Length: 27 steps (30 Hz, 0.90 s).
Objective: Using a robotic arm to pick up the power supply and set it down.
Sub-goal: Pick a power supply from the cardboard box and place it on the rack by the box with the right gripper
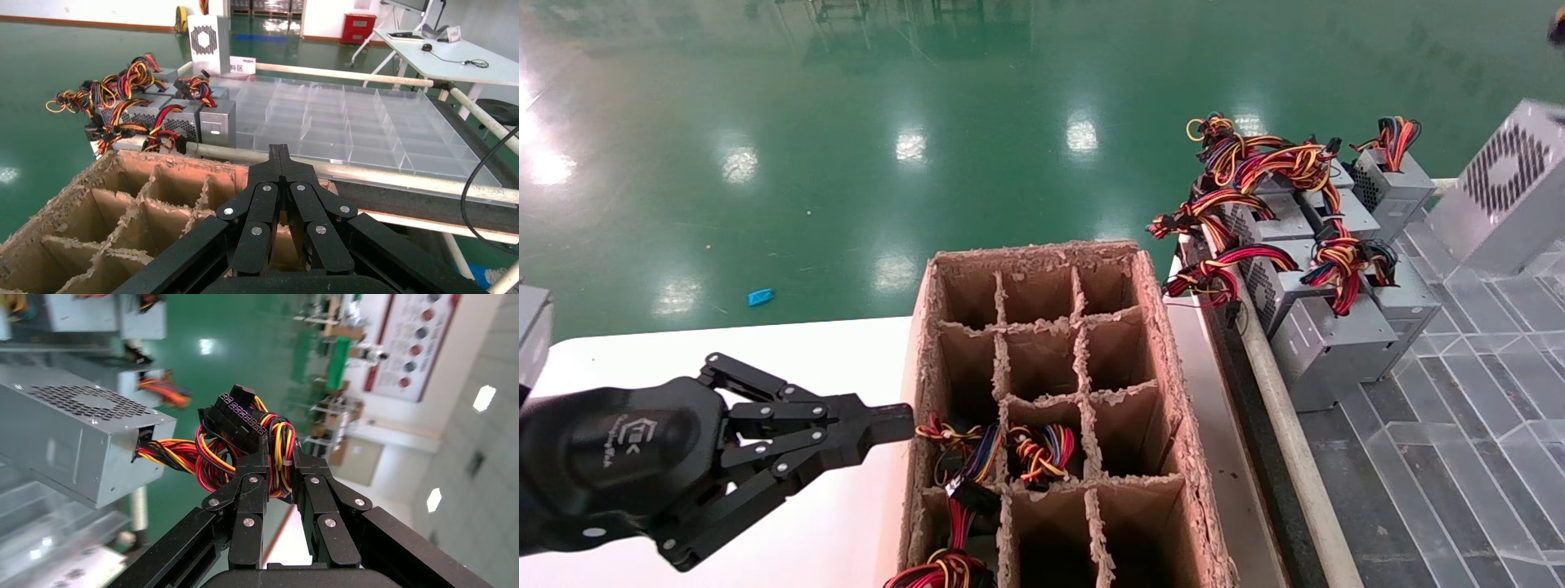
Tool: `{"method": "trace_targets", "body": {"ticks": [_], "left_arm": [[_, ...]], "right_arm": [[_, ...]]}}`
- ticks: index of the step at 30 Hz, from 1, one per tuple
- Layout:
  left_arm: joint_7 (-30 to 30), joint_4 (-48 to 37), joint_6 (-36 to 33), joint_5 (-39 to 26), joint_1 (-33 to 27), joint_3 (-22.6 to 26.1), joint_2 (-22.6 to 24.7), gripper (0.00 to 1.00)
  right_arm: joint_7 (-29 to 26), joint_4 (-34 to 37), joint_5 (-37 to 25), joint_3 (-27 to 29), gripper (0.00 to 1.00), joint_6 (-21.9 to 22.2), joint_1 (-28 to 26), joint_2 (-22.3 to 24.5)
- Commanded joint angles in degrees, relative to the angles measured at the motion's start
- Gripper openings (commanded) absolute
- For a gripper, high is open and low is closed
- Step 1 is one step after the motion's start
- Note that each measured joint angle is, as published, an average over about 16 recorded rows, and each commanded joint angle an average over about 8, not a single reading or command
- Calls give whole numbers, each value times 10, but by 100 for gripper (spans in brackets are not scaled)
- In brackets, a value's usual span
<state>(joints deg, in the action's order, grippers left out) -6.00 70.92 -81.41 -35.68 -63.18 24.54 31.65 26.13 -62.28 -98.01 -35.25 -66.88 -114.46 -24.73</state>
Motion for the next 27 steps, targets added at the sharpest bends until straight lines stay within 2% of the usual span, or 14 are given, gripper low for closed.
{"method": "trace_targets", "body": {"ticks": [1,14,27], "left_arm": [[0,0,0,0,0,0,0,0],[0,0,0,0,0,0,0,0],[0,0,0,0,0,0,0,0]], "right_arm": [[4,19,2,-2,0,10,14,2],[65,139,40,-1,0,55,60,-40],[120,255,26,-9,0,82,35,-105]]}}
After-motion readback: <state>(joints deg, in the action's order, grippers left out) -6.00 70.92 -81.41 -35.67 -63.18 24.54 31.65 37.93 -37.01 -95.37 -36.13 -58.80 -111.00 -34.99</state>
